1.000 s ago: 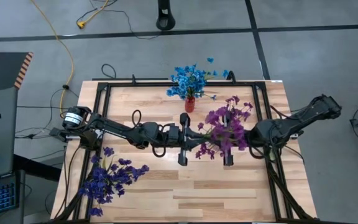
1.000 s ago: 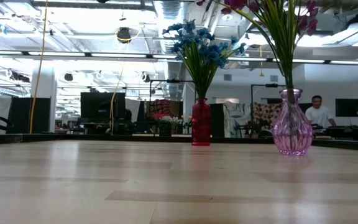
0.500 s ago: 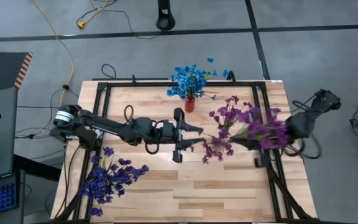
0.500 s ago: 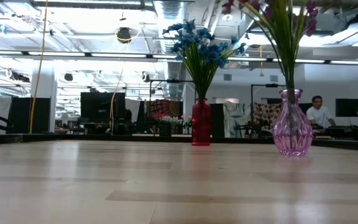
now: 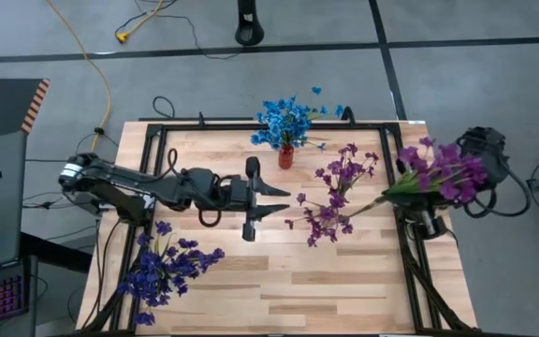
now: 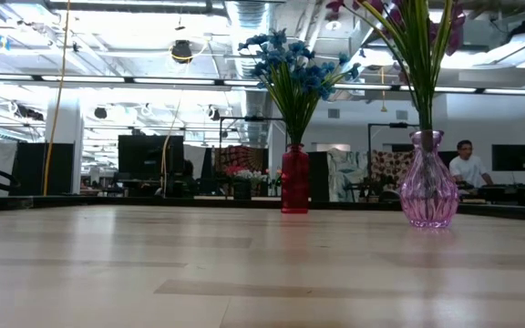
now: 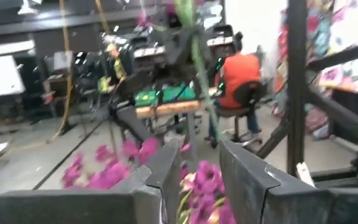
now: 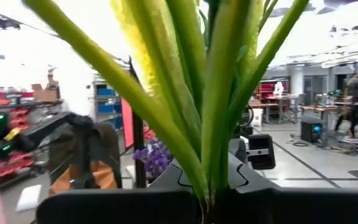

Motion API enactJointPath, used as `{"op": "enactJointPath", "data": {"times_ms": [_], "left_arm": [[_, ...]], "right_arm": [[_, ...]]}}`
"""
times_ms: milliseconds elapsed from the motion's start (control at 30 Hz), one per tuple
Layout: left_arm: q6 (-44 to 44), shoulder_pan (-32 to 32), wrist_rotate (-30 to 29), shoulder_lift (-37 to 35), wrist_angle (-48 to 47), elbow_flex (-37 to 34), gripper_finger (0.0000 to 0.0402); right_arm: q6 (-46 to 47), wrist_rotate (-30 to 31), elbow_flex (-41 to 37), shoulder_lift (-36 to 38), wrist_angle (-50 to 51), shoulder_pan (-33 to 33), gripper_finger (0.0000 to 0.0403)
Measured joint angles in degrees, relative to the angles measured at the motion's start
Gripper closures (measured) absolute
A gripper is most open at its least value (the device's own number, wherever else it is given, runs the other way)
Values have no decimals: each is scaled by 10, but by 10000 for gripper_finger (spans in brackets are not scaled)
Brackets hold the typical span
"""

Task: Sort flowers into vase by color
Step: Put the violet flowers into the violet vase

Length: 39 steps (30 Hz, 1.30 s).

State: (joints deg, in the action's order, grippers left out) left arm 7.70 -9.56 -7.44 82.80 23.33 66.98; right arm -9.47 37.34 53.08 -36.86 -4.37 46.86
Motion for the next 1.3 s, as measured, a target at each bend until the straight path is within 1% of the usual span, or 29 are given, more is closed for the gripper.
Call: {"op": "enactJointPath", "data": {"times_ms": [100,200,300,400,533,733,800,900,1000,1133,1300], "left_arm": [[0,-1,-36,-16,-36,0,314],[3,-1,-65,-38,-77,0,340],[16,-1,-68,-63,-101,-12,373],[14,-1,-68,-96,-91,-56,397],[0,-1,-68,-140,-42,-126,394],[-11,-1,-68,-185,-16,-203,400],[-27,-1,-68,-192,-16,-218,401],[-43,-1,-68,-192,-9,-233,401],[-43,-1,-68,-192,-1,-248,401],[-42,-1,-69,-191,11,-272,401],[-41,-1,-70,-191,55,-312,401]], "right_arm": [[15,7,0,25,59,22,370],[45,35,0,38,109,38,371],[64,44,0,40,152,53,370],[66,50,0,40,182,67,371],[83,53,0,41,216,84,371],[81,57,0,40,259,94,370],[76,82,0,40,242,94,370],[35,119,0,40,193,94,369],[6,123,13,40,193,94,368],[21,124,21,40,255,94,371],[110,142,20,38,348,93,369]]}}
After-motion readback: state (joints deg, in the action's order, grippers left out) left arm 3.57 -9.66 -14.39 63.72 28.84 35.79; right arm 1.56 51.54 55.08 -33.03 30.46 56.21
